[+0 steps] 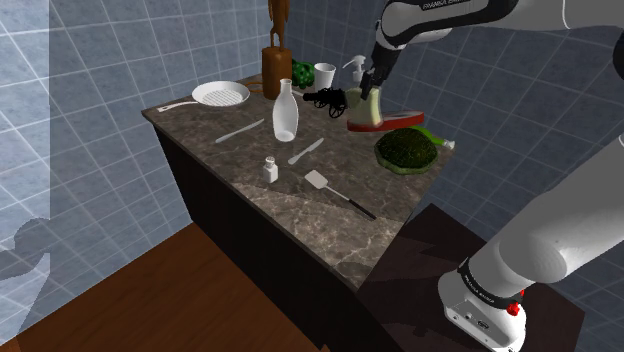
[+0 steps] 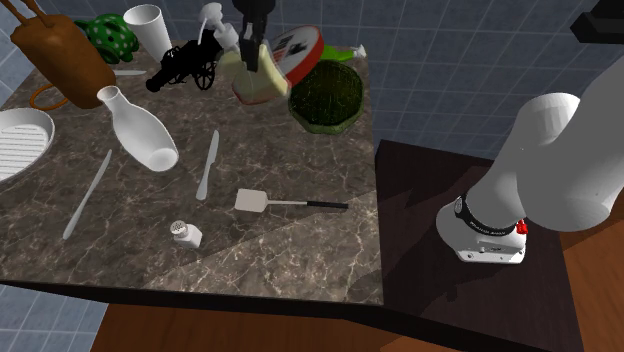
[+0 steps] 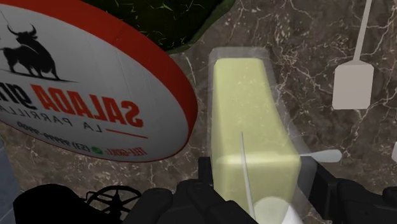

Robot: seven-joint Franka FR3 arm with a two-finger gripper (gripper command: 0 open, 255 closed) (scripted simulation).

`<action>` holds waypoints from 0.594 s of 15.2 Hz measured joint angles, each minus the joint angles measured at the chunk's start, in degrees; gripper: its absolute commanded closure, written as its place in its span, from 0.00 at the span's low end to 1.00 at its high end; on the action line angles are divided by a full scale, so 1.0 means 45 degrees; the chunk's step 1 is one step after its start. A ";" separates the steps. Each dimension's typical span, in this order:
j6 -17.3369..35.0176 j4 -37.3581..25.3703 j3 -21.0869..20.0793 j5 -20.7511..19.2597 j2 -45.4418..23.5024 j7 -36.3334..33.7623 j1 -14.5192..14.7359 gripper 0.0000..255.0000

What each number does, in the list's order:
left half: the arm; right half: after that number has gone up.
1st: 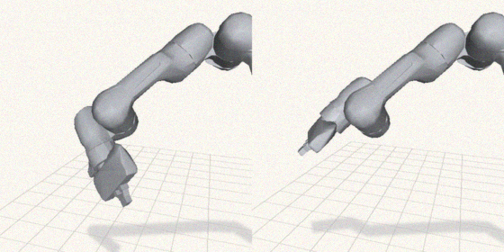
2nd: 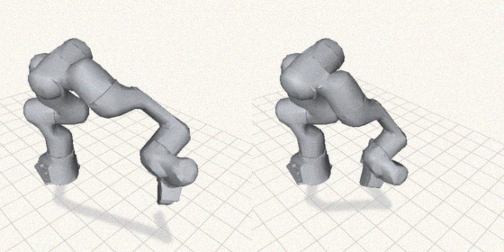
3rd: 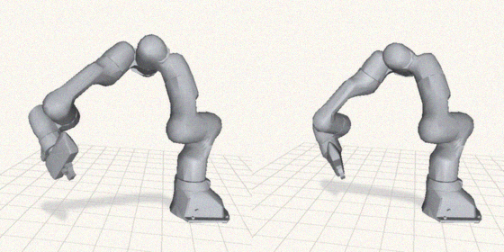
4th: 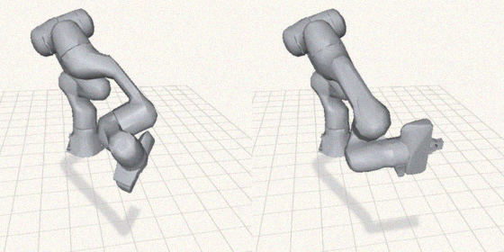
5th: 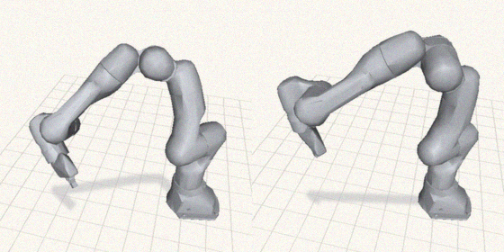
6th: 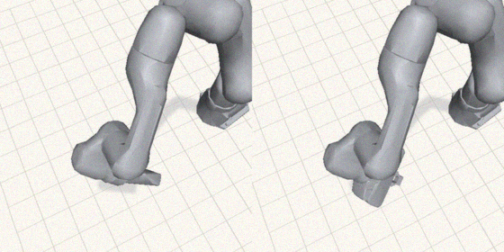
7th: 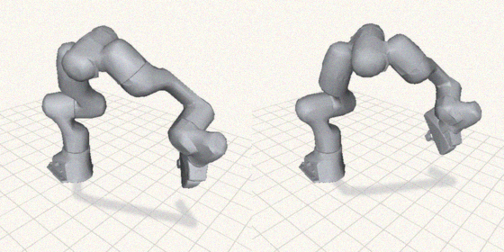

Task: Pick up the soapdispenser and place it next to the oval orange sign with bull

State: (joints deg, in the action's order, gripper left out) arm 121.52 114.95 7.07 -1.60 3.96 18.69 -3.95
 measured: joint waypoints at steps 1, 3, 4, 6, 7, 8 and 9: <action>0.0184 0.0138 0.0000 0.0004 -0.0046 -0.0004 0.0001 1.00; 0.0488 0.0381 0.0014 0.0012 -0.0107 0.0014 -0.0010 1.00; 0.0664 0.0492 0.0016 0.0019 -0.0171 0.0016 -0.0011 1.00; 0.0996 0.0754 0.0024 0.0025 -0.0245 0.0026 -0.0017 1.00; 0.1164 0.0883 0.0028 0.0030 -0.0283 0.0031 -0.0020 1.00; 0.1328 0.0929 0.0032 0.0045 -0.0400 0.0041 -0.0021 1.00; 0.1525 0.1151 0.0034 0.0039 -0.0377 0.0039 -0.0024 1.00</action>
State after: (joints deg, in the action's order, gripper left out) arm 128.39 120.13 7.22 -1.42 2.26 18.87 -4.06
